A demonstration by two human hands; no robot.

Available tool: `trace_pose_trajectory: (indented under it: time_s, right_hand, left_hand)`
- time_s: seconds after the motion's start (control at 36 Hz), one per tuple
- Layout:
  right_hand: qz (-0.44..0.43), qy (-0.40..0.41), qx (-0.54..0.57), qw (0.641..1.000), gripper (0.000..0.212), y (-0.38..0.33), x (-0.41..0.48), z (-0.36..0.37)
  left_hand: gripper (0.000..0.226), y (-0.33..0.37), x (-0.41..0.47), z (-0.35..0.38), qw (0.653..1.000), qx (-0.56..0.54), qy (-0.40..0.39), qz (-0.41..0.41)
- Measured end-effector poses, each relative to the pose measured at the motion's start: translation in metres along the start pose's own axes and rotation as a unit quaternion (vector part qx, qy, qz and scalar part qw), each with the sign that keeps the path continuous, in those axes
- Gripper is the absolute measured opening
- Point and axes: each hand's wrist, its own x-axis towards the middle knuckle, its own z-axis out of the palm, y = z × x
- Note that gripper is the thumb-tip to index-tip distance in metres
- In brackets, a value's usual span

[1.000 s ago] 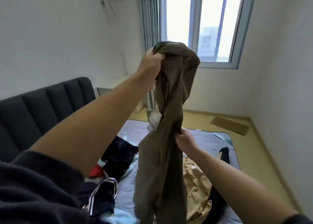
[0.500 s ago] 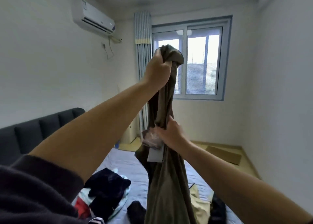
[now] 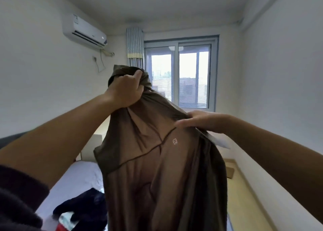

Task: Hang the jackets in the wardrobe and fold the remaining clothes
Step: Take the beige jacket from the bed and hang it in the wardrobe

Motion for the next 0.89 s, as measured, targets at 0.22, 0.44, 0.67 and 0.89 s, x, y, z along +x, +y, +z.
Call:
trace_pose_trajectory:
  time_s: [0.22,0.44,0.67,0.89]
  right_hand:
    - [-0.017,0.203,0.125,0.971,0.004,-0.003,-0.003,-0.016]
    - [-0.019,0.227,0.233,0.945,0.014,-0.019,0.001,-0.015]
    - [0.029,0.223,0.226,0.948,0.01,-0.001,0.001,-0.002]
    - [0.014,0.21,0.182,0.96,0.016,0.028,-0.011,-0.007]
  left_hand:
    - [0.073,-0.002,-0.057,0.045,0.98,-0.007,-0.195,0.039]
    - [0.074,0.082,-0.13,0.109,0.905,-0.293,-0.229,-0.208]
    - [0.02,0.161,-0.166,0.116,0.804,-0.548,-0.011,-0.233]
    - [0.019,0.185,-0.206,0.148,0.826,-0.442,-0.123,-0.327]
